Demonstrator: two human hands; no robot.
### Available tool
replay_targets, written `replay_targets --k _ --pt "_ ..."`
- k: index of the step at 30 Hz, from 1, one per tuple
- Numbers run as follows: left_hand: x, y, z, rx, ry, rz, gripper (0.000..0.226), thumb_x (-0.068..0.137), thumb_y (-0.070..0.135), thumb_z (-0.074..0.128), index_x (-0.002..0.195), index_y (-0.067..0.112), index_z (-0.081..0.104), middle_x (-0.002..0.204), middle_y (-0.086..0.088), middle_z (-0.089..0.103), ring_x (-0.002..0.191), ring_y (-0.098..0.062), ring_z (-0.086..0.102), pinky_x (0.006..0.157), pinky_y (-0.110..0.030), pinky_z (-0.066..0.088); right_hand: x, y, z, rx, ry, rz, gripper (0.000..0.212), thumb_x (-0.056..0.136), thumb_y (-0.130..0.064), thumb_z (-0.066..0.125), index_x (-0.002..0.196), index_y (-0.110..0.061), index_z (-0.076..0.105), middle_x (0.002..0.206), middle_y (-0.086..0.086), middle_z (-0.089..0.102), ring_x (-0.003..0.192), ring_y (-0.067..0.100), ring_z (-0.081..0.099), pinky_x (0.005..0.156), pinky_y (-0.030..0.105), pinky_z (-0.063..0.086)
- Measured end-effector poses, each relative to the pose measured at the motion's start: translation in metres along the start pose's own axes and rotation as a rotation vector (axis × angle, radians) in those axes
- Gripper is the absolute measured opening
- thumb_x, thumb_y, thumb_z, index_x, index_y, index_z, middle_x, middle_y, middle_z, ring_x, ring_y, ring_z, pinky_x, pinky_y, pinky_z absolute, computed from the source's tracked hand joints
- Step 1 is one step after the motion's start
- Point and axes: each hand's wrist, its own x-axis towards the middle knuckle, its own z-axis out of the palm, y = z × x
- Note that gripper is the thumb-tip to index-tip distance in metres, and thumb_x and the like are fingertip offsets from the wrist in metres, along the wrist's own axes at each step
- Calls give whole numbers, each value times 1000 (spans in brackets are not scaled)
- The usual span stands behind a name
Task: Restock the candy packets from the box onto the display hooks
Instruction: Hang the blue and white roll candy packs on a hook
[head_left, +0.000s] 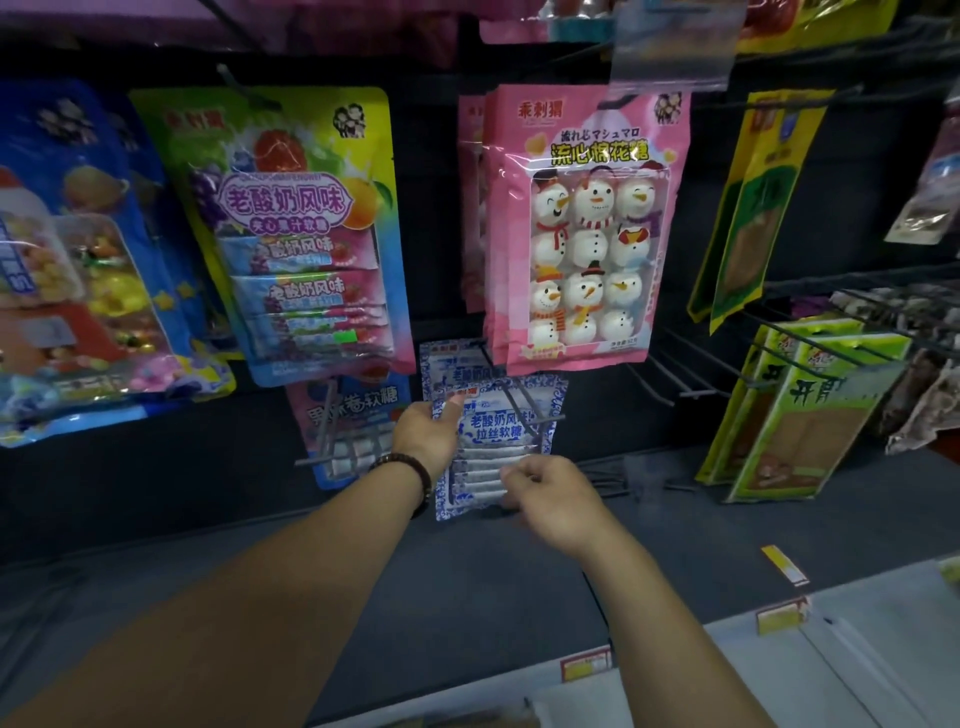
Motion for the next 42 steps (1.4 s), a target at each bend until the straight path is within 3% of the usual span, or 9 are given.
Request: replay_targets --k 5,11,16,19,25,30,34,37,42 --pt "-39 -39 -31 202 -67 47 56 99 59 57 132 14 60 133 0 63 125 -26 61 106 -35 49 -19 -6 14 -138 -121 2 26 99 -33 63 86 -13 74 83 -1 77 67 9 61 69 27 49" --pt "-118 -99 -122 608 -538 205 15 96 46 70 101 35 62 108 10 71 98 -7 66 92 -28 54 -56 -10 50 -266 -310 47 25 101 -41 64 87 -21 72 88 -9 72 78 9 65 82 30 53" --pt "-198 -127 -237 769 -644 365 30 94 56 65 118 41 56 118 23 60 105 13 55 93 -12 43 -105 -16 93 -483 -496 27 23 104 -40 63 101 -21 75 100 -4 74 96 19 68 94 40 57" --pt "-233 -132 -295 820 -662 340 35 94 61 65 119 38 59 116 21 62 93 23 54 80 -1 38 -139 -28 128 -687 -592 -17 26 104 -38 62 110 -16 76 115 7 75 102 25 67 84 32 50" --pt "-264 -169 -349 844 -735 284 27 100 42 66 123 29 61 96 25 57 82 21 51 74 0 33 -196 -11 225 -781 -720 -20 29 104 -41 59 85 -22 69 97 3 72 93 25 67 77 34 49" --pt "-270 -195 -352 1051 -848 193 50 101 52 59 143 27 53 133 7 63 110 -13 60 86 -22 36 -240 50 283 -852 -829 138 34 106 -31 57 137 -19 64 140 10 64 120 30 65 102 40 54" --pt "-268 -201 -343 1181 -916 223 53 101 56 56 143 25 57 139 3 63 117 -19 59 92 -28 40 -276 100 314 -963 -885 196 69 103 -11 56 165 -26 30 163 15 41 142 35 51 111 41 48" --pt "-263 -202 -342 1115 -888 269 53 101 55 56 144 25 56 139 5 63 119 -19 60 100 -30 45 -292 118 328 -1126 -891 120 83 100 -10 57 167 -36 14 171 15 22 153 38 36 112 59 43" --pt "-256 -203 -344 1210 -961 159 58 103 56 52 152 25 48 149 2 56 130 -20 55 91 -26 37 -297 127 342 -1209 -861 73 78 102 -16 61 161 -43 18 153 22 43 136 44 51 99 56 51"
